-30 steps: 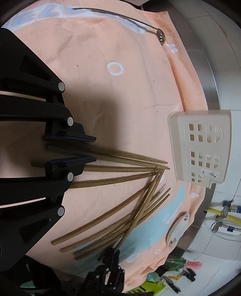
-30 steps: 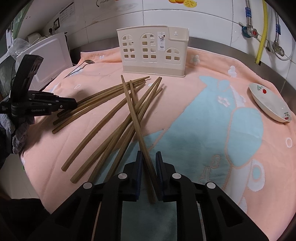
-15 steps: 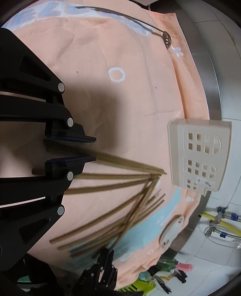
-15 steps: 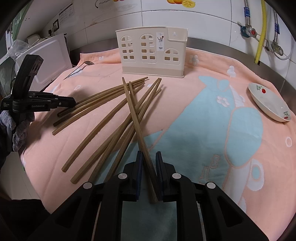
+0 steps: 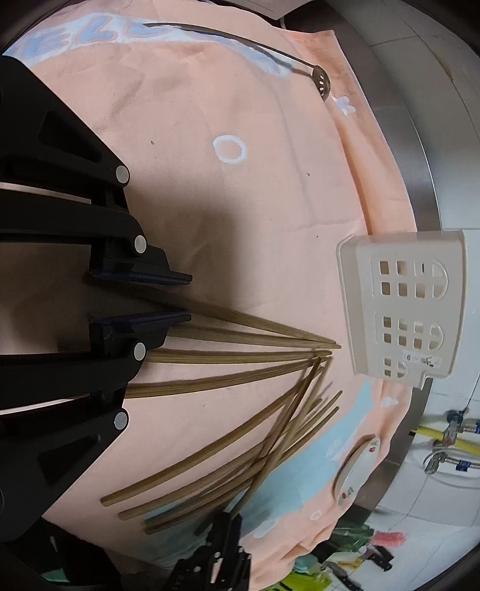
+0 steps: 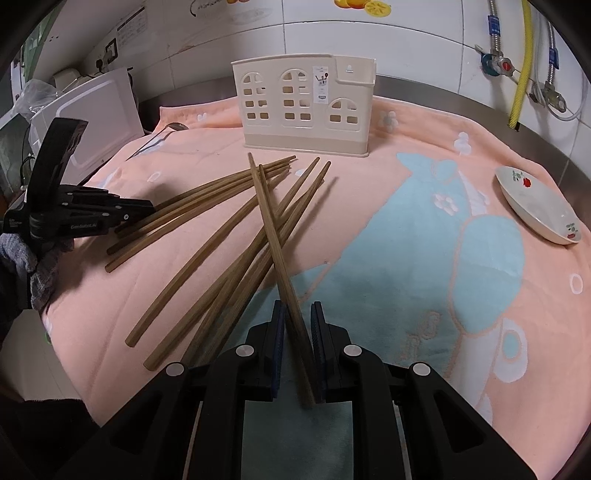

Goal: Organize utensils
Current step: 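Close the left tool on one chopstick while the right tool closes on another chopstick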

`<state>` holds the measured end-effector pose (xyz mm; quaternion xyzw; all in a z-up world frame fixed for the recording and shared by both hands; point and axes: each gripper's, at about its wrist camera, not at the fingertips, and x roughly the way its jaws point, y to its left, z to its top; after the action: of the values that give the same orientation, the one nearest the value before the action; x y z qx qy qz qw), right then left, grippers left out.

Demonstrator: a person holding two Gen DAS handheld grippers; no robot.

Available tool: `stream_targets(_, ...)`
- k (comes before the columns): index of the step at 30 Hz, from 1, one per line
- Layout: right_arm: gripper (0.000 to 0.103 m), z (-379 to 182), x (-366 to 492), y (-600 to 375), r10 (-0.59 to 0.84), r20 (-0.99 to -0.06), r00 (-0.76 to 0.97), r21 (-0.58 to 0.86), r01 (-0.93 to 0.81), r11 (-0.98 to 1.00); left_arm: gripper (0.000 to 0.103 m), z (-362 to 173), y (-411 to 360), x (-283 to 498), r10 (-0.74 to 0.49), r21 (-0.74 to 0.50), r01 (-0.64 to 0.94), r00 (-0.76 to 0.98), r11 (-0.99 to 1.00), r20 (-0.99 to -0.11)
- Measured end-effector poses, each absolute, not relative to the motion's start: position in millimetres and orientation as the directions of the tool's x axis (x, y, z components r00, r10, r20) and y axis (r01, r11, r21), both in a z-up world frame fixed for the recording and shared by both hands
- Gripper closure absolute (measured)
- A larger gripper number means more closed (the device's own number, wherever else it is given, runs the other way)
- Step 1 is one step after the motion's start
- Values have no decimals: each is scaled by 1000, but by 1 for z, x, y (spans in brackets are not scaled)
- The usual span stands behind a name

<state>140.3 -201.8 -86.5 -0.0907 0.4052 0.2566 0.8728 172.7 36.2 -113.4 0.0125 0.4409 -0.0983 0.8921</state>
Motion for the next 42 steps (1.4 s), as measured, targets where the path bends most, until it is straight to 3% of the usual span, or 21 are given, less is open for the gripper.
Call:
stream_targets(9, 89, -83, 134, -198, 389, -742, 546, 67, -518, 853, 95, -113, 29, 166, -124, -32, 156, 624, 987, -771)
stream_targets(13, 97, -77, 130, -198, 396, -729, 557, 68, -518, 853, 97, -111, 30, 164, -136, -43, 162, 626, 986, -768)
stream_targets(16, 97, -77, 130, -196, 400, -731, 553, 71, -522, 850, 97, -113, 27, 162, -142, -39, 177, 616, 983, -775)
stream_targets(20, 90, -77, 129, -196, 400, -725, 560, 64, -524, 849, 96, -113, 31, 161, -164, -69, 176, 608, 982, -777)
stream_targets(42, 93, -88, 129, -184, 358, -732, 579, 2, -525, 851, 95, -114, 30, 160, -176, -86, 176, 601, 981, -779)
